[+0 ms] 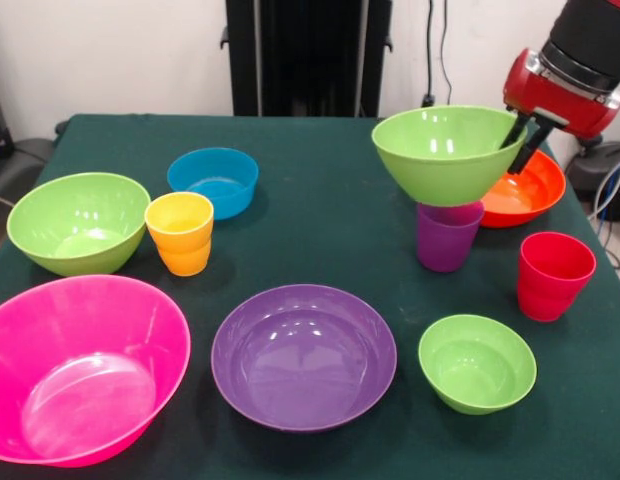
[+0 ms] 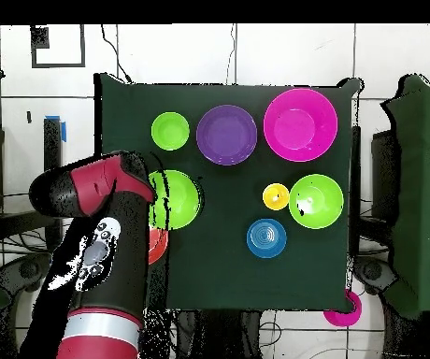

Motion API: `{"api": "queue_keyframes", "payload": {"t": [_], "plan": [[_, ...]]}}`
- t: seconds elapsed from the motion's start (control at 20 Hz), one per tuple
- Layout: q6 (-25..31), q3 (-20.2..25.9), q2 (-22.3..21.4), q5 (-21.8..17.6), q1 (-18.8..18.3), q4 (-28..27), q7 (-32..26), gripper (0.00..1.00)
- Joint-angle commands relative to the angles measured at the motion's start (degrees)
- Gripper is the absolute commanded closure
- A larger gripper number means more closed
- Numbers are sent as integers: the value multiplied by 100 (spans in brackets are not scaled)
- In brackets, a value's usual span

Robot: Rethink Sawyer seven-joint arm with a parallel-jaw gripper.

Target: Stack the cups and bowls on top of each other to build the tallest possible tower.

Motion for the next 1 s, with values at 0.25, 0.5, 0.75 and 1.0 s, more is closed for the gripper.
{"api": "queue_keyframes", "payload": {"t": [0.25, 0.5, 0.75, 1.0], "plan": [[440, 565, 367, 87, 44, -319, 232, 100], [398, 550, 455, 79, 60, -352, 273, 100], [537, 512, 615, 75, 114, -441, 347, 100], [573, 485, 691, 77, 138, -453, 347, 100]]}}
